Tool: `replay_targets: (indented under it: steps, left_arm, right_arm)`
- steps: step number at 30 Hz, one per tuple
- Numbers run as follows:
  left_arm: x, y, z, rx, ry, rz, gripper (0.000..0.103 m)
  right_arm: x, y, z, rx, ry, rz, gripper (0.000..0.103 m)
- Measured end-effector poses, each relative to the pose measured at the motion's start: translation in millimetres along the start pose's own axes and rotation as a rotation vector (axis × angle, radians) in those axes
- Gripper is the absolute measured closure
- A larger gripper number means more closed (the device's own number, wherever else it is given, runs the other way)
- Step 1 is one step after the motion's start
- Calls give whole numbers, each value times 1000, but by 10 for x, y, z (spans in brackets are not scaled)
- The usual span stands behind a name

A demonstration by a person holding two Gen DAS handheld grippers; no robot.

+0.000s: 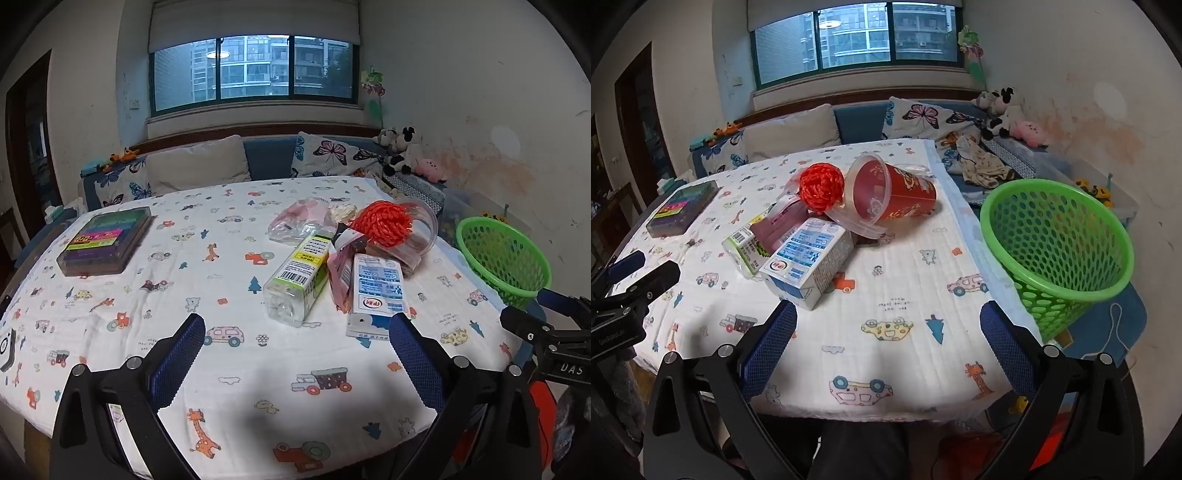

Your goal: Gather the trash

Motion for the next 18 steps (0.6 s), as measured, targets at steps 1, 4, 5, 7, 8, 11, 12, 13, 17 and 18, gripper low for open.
replay_targets:
  steps: [1, 4, 5, 7, 8, 11, 12, 13, 17, 18]
  left_arm:
    - [1, 12, -13, 7, 18, 18, 6]
    - [-2, 2, -26, 8, 16, 19, 6]
    - [20, 54, -32, 6, 14, 19, 6]
    - [26, 58, -43, 8, 12, 19, 6]
    - [29, 60, -51, 10, 11, 19, 6]
    - [14, 16, -23, 3, 10, 21, 6]
    - [16, 13, -26, 3, 9, 21, 6]
    - [17, 10, -30, 2, 9, 22, 6]
    - [-2, 67, -4, 0, 6, 28, 6]
    - [-2, 71, 0, -1, 6, 27, 6]
  right_arm:
    - [0, 3, 1, 0, -1, 1, 4]
    - [1, 4, 0, -1, 0, 1, 4]
    - [1, 2, -1, 0, 0, 1, 5]
    - [-1, -2, -4, 1, 0, 1, 5]
    - [-3, -2, -5, 1, 0, 0, 5]
    - [2, 37, 40, 9, -7, 9, 5]
    - [2, 30, 40, 8, -6, 8, 5]
    - [1, 21, 41, 9, -6, 8, 4]
    - [6, 17, 4, 4, -6, 8, 5]
    - [7, 18, -3, 6, -5, 8, 5]
Point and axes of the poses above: each gripper's, at about its wrist camera, not at the fingertips, and z roughly the way its jaws point, y to its right, x to its top, the point moved 3 cm from there along z, roughly the way its jaws point, and after that the axes turned 4 degrees about -x, right-handed, at the moved point
